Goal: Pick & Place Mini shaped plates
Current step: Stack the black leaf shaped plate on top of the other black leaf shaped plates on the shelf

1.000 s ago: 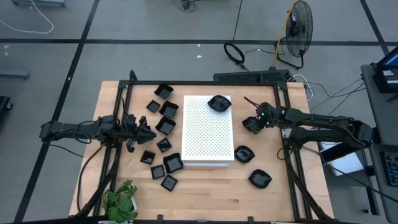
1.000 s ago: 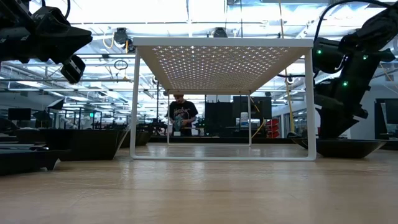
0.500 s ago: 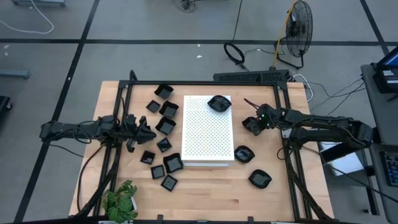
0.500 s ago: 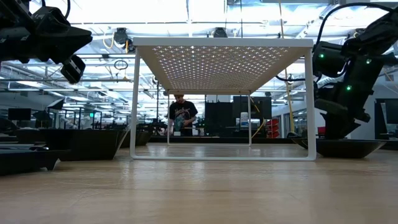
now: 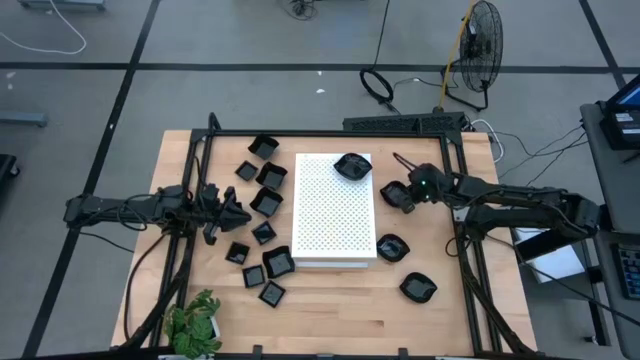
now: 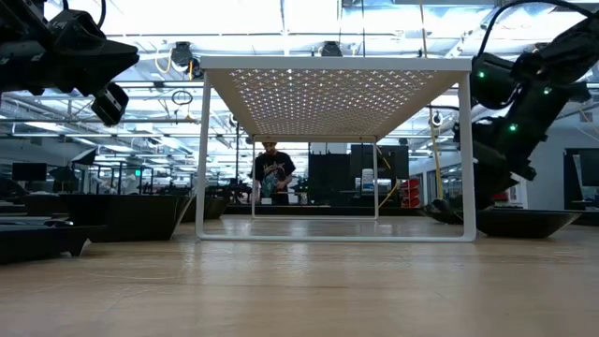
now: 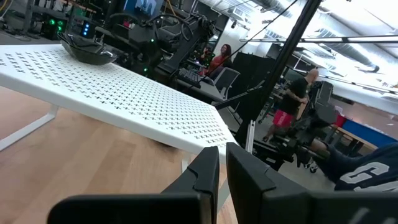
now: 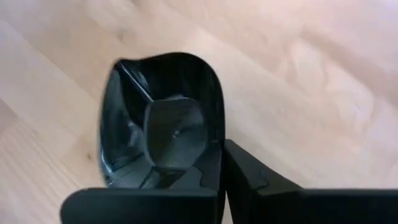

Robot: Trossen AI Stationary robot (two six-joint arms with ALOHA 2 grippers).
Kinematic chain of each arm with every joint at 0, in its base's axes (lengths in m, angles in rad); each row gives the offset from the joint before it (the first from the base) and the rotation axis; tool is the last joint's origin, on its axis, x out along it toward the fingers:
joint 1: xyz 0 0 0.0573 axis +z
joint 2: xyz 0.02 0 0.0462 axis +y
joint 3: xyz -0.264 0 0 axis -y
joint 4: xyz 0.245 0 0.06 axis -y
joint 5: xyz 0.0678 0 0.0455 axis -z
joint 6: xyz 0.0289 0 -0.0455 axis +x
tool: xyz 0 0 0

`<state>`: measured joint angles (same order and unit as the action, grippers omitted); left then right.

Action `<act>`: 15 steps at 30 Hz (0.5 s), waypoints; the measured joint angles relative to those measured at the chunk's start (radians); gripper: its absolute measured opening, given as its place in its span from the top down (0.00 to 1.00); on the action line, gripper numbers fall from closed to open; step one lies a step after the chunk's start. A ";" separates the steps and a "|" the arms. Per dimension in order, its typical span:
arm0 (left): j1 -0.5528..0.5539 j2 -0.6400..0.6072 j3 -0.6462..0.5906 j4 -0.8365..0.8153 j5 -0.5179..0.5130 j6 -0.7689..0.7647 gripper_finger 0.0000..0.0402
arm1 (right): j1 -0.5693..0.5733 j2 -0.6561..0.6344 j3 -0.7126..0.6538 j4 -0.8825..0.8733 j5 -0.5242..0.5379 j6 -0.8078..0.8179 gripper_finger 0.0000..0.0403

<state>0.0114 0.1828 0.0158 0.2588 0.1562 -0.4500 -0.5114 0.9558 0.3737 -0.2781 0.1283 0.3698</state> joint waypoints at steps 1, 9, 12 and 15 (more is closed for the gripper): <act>0.000 0.000 0.000 0.000 0.000 0.000 0.92 | 0.000 0.000 0.000 0.024 0.001 -0.011 1.00; 0.000 0.000 0.000 0.000 0.000 0.000 0.92 | -0.001 0.000 0.000 0.193 0.092 -0.108 1.00; 0.000 0.000 0.000 0.000 0.000 0.000 0.92 | -0.005 0.000 0.000 0.249 0.155 -0.147 1.00; 0.000 0.000 0.000 0.000 0.000 0.000 0.92 | -0.024 0.000 0.000 0.317 0.188 -0.184 1.00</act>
<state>0.0114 0.1828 0.0156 0.2584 0.1562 -0.4500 -0.5349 0.9558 0.3737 0.0388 0.3167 0.1862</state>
